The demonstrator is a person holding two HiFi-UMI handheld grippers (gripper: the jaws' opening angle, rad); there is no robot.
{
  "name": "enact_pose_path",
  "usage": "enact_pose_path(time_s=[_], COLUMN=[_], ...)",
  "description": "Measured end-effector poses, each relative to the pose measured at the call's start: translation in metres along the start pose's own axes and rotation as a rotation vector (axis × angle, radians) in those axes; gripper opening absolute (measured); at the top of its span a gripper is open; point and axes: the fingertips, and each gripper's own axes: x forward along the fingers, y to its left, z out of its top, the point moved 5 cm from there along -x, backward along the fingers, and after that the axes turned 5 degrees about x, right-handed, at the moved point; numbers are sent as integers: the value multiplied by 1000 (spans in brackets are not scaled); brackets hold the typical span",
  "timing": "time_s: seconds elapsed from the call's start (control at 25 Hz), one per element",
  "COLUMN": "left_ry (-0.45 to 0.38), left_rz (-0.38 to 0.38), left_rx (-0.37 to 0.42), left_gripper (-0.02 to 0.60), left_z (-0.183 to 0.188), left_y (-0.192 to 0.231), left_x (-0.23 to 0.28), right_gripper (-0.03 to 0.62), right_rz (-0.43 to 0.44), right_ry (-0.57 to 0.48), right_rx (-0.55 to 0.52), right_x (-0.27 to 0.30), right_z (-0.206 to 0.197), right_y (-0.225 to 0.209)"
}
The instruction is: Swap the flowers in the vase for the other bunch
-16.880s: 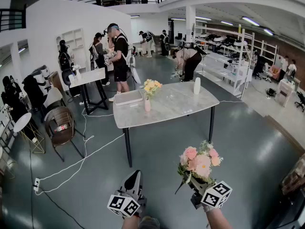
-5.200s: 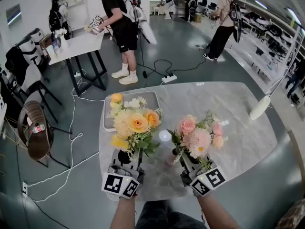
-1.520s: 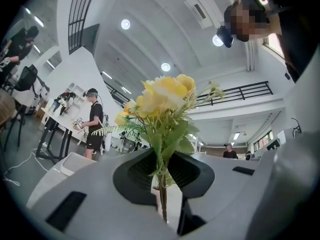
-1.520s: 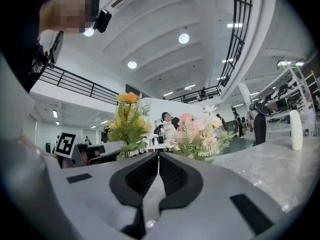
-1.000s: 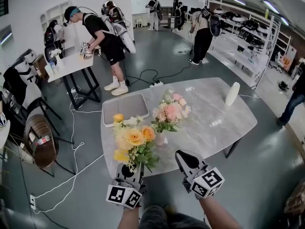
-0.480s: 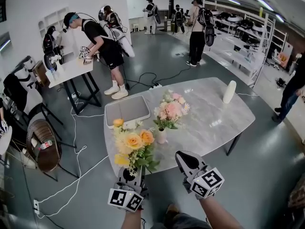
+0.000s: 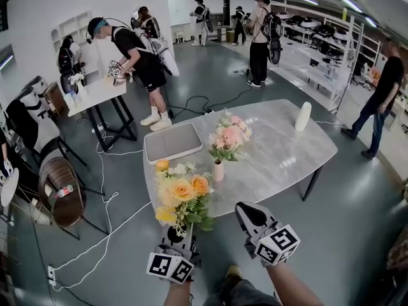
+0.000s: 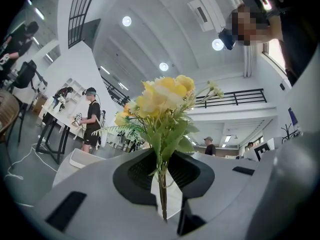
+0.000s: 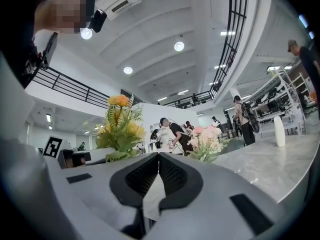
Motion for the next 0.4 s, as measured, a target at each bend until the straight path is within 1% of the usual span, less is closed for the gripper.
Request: enact_pose_path(time_s=[0.4], left_ry=[14], left_rz=[-19], left_rx=[-11], left_gripper=[77], left_z=[2], left_y=[-21], left_x=[-39], right_gripper=[26], right_rz=[-14], right_ry=[13], right_rx=[4], right_x=[-33], right_z=[-9], right_y=[29])
